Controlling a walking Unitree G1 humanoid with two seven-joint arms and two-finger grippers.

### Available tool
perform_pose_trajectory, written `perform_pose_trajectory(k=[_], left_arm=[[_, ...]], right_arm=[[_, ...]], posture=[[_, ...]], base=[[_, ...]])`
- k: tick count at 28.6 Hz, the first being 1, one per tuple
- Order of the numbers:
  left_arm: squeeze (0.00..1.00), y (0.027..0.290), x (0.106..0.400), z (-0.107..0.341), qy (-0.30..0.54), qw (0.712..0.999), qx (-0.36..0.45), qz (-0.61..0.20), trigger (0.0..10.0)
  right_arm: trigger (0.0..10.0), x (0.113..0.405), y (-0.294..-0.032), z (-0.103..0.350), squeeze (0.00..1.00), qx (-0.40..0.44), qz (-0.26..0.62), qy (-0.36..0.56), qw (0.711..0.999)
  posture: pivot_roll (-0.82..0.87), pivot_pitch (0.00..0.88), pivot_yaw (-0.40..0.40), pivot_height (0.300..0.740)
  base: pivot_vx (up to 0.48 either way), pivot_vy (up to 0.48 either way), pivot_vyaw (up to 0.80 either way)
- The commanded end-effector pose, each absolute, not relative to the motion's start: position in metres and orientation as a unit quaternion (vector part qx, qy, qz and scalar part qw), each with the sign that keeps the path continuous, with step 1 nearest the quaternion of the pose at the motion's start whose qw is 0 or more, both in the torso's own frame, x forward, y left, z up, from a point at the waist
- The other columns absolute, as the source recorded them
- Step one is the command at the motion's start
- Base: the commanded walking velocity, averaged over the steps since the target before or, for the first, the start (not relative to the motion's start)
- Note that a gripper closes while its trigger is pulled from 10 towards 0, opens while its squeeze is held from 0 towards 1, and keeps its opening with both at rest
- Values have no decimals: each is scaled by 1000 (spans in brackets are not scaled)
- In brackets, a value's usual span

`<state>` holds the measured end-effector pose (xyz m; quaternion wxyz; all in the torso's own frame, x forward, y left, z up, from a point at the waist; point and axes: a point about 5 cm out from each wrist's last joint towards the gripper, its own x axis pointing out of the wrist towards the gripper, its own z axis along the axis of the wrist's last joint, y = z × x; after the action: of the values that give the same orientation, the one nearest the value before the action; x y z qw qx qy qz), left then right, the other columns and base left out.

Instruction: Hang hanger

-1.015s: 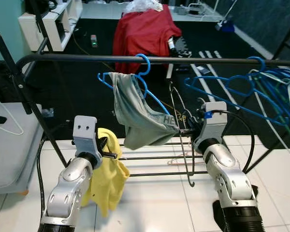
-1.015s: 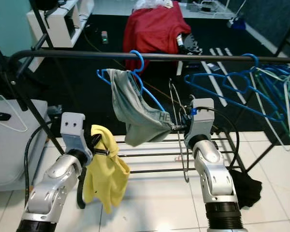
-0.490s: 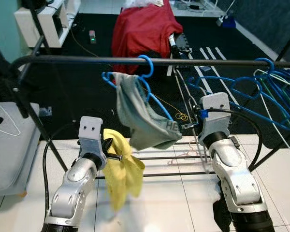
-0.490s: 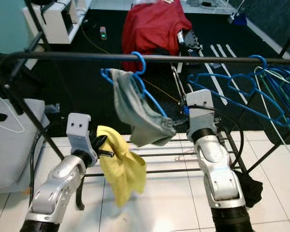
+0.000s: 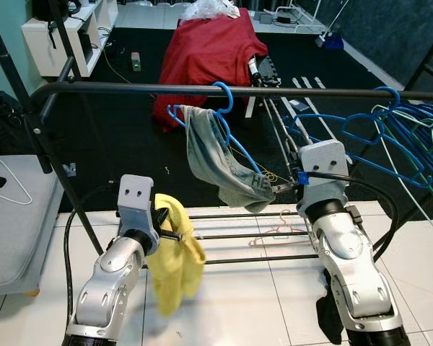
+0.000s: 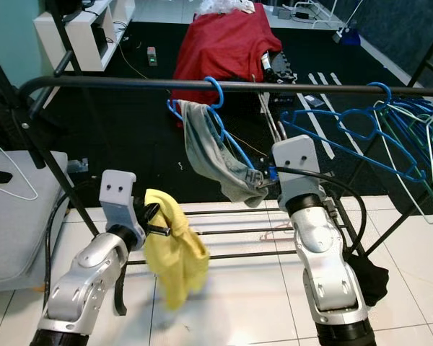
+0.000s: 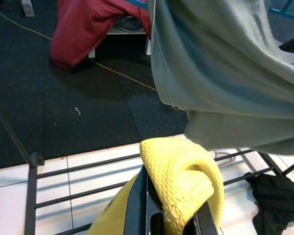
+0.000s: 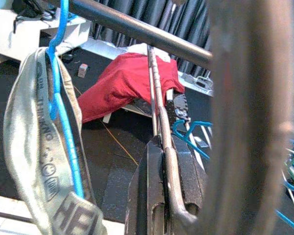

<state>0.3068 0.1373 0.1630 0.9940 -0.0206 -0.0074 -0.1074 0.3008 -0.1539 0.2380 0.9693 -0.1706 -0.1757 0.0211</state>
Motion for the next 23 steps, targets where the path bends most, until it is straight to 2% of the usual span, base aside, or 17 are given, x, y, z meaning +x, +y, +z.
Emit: perform_pose_trajectory(k=[1,7,23], left_arm=[[0,137,304,163,-11,993,-14,-114,10000],[0,137,304,162,-9,993,-12,-115,10000],[0,139,303,161,-5,993,15,-119,10000]], right_arm=[[10000,296,-156,245,0,-175,7,-193,965],[10000,295,-158,250,0,-182,3,-205,962],[10000,286,-142,260,0,-260,25,-269,927]], posture=[[-92,190,-41,740],[-90,199,-42,740],[-83,206,-41,740]], base=[[0,0,0],[0,0,0],[0,0,0]])
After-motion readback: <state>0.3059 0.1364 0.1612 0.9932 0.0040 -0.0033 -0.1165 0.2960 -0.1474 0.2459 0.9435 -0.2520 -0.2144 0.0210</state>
